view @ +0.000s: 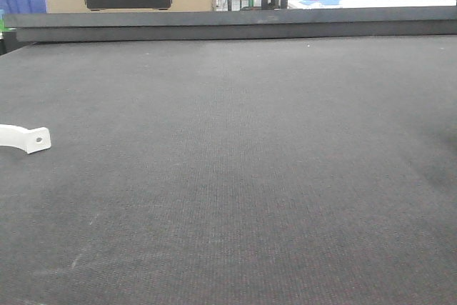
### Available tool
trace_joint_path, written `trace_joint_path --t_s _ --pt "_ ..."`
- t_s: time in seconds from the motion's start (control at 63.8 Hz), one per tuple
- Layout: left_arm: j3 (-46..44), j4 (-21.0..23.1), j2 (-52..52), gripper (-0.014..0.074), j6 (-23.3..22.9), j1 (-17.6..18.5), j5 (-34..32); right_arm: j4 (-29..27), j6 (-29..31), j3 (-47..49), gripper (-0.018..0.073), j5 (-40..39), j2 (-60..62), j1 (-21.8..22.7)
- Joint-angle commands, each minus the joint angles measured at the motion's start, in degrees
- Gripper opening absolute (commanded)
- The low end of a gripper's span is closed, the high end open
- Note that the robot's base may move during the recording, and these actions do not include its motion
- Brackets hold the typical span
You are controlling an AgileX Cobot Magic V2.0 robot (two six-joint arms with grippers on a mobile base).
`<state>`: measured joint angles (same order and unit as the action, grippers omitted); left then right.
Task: Grab PVC pipe and place in blue bin
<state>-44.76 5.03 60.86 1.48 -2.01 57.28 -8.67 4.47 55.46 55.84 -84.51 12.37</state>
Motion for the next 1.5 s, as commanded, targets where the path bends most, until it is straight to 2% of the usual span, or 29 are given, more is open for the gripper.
trace_joint_path --t_s 0.0,0.125,0.204,0.627,0.705,0.784,0.909,1.003,1.113,1.238,1.348,1.489 --pt "-0.4 0.8 0.0 -0.0111 -0.2 -0.1 0.4 0.6 0.1 3.6 -0.0083 2.1 -3.5 0.2" --pt "-0.4 1.4 0.0 -0.0111 -0.2 -0.1 0.4 0.6 -0.6 6.2 0.0075 3.7 -7.2 0.2" --pt "-0.4 1.4 0.0 -0.0111 -0.2 -0.1 0.4 0.6 -0.9 6.3 0.0139 3.7 -8.5 0.2" --pt "-0.4 1.3 0.0 -0.0111 -0.2 -0.1 -0.1 0.8 -0.9 6.3 0.0149 0.6 -13.1 0.2" --pt "-0.4 1.3 0.0 -0.0111 -0.2 -0.1 -0.1 0.8 -0.9 6.3 0.0118 0.4 -13.3 0.2" --pt "-0.4 1.3 0.0 -0.0111 -0.2 -0.1 0.1 0.8 -0.9 6.3 0.0042 0.2 -13.3 0.2" --pt "-0.4 1.3 0.0 -0.0111 -0.2 -0.1 -1.0 1.1 -0.9 6.3 -0.0172 0.0 -13.3 0.2" --pt "-1.1 1.3 0.4 -0.0111 -0.5 -0.7 -1.0 1.3 -0.9 7.0 -0.0155 0.7 -12.6 0.2" --pt "-3.9 1.2 2.5 -0.0111 -0.3 -4.6 3.3 1.3 -0.9 8.1 -0.0155 0.9 -9.9 0.2" --pt "-7.6 0.9 6.9 -0.0111 4.9 -10.4 4.8 1.3 -0.9 9.5 -0.0155 2.8 -5.8 0.2" --pt "-9.1 0.9 11.1 -0.0111 7.7 -13.0 3.2 1.3 -0.9 9.9 -0.0155 3.5 -2.7 0.2" --pt "-10.0 0.8 17.1 -0.0111 9.7 -13.4 -1.2 1.3 -0.9 9.9 -0.0155 3.8 -0.5 0.2"
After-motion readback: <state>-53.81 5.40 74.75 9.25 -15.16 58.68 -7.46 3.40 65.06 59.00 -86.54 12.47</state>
